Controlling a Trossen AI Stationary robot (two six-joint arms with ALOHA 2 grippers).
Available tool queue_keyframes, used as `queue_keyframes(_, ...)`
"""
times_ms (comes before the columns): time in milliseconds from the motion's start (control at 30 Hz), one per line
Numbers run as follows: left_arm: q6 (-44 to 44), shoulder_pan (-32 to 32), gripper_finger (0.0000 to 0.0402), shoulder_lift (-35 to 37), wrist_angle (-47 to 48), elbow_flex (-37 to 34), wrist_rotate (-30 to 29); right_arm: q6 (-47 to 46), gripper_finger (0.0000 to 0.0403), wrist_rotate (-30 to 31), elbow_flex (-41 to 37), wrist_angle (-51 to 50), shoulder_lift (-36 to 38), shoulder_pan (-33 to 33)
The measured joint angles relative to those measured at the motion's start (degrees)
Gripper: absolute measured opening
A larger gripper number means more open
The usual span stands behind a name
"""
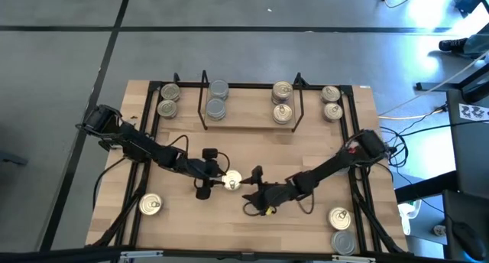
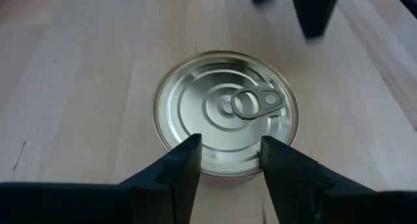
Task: Stack canned seafood by type on shelf
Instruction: Stack the blue pink tuna can on top of the other blue pink tuna can on the shelf
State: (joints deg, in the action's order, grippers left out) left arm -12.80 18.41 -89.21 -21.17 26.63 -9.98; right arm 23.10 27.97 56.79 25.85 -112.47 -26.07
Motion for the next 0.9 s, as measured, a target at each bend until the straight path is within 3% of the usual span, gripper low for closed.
queue_keyframes(333, -1.8, 0.5, 0.0159, 0.1, -4.1, -2.6, -0.8, 7.7, 0.0284, 3.3, 14.7, -20.7, -6.8, 1.4)
queue_keyframes(900, -0.8, 0.4, 0.0159, 0.1, -4.2, -2.6, -0.9, 18.0, 0.0284, 4.2, 15.2, -23.3, -8.1, 2.9)
